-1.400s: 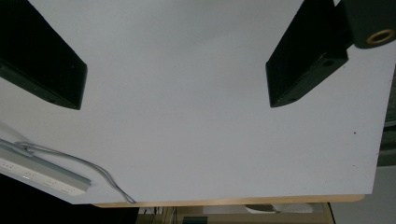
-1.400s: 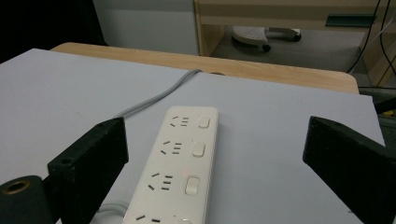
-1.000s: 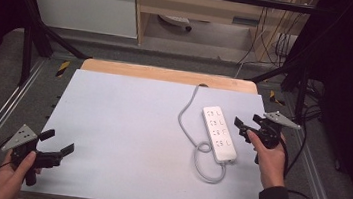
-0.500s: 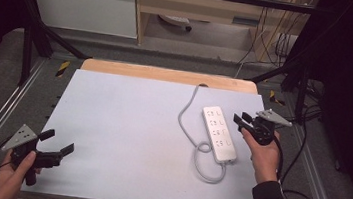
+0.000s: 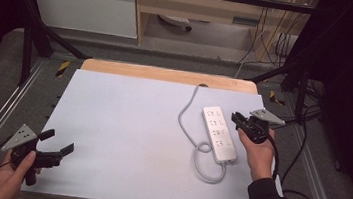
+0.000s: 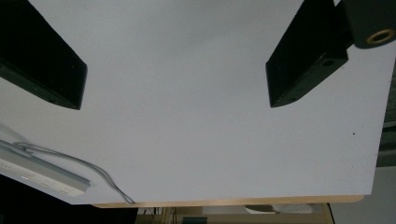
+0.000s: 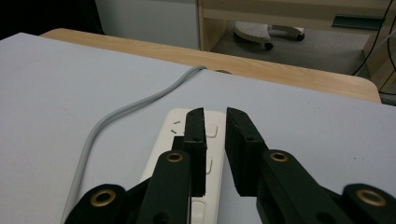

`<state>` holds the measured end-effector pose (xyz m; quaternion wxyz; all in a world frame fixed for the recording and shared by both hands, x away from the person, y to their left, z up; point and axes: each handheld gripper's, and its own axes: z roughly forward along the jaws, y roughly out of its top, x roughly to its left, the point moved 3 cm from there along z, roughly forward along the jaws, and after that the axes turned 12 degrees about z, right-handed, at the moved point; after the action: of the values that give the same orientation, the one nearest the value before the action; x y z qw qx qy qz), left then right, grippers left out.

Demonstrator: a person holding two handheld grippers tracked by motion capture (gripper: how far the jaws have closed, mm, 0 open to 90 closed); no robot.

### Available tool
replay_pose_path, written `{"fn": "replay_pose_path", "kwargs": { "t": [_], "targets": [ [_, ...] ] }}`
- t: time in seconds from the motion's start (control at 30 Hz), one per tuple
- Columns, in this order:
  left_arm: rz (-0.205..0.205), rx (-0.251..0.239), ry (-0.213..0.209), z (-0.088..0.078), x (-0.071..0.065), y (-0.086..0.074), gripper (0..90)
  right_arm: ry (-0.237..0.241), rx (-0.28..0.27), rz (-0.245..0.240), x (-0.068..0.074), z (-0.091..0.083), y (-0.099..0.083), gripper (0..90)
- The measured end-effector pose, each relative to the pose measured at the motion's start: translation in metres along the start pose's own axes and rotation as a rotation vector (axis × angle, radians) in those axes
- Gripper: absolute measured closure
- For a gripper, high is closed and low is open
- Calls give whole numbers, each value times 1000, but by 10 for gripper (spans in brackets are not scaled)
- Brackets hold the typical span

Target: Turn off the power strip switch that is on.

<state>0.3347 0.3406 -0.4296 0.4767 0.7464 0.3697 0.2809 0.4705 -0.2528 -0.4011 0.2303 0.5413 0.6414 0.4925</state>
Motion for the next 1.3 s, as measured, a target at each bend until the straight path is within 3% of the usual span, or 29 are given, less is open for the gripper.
{"fn": "replay_pose_path", "kwargs": {
  "t": [0.37,0.77,1.3],
  "targets": [
    [-1,-2,1,0,0,0,53,4,26,-22,6,11,-10,882],
    [0,0,2,-1,0,0,53,7,40,-28,8,16,-16,900],
    [-3,3,4,-1,1,0,53,-12,80,-11,-2,20,-34,900]
  ]
}}
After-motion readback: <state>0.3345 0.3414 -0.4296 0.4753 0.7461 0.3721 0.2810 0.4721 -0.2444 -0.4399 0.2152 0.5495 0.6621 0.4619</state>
